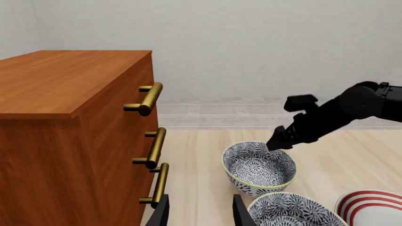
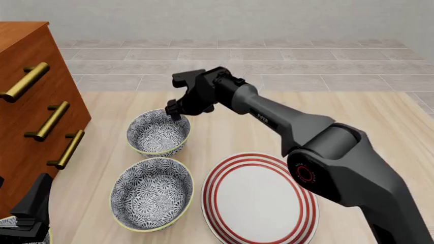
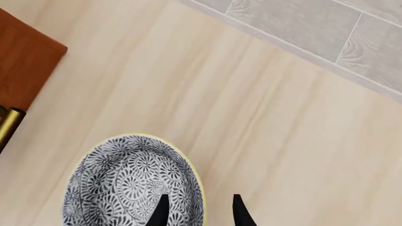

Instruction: Pick up the bowl and put it in the front on the plate.

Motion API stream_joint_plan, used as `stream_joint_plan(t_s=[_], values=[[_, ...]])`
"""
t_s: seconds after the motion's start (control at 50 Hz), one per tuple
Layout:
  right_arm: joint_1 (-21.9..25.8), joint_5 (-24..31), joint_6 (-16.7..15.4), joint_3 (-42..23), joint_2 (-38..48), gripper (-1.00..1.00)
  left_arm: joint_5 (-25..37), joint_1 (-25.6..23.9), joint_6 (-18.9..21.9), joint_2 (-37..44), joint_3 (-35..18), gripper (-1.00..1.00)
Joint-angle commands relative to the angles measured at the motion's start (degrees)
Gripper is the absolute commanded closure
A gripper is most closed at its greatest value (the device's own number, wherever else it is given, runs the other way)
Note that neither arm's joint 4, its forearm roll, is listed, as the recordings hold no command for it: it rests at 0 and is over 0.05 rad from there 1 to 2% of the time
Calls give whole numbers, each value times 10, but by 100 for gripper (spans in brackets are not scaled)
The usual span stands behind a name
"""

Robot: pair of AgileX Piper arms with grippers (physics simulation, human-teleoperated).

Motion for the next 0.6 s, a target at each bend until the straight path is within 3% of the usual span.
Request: stream_joint_plan(t_s=[0.02, 0.6], values=[[-1, -2, -2, -1, 12, -100, 0, 0, 0, 0, 0, -100], [1, -14, -5, 20, 16, -100, 0, 0, 0, 0, 0, -100]])
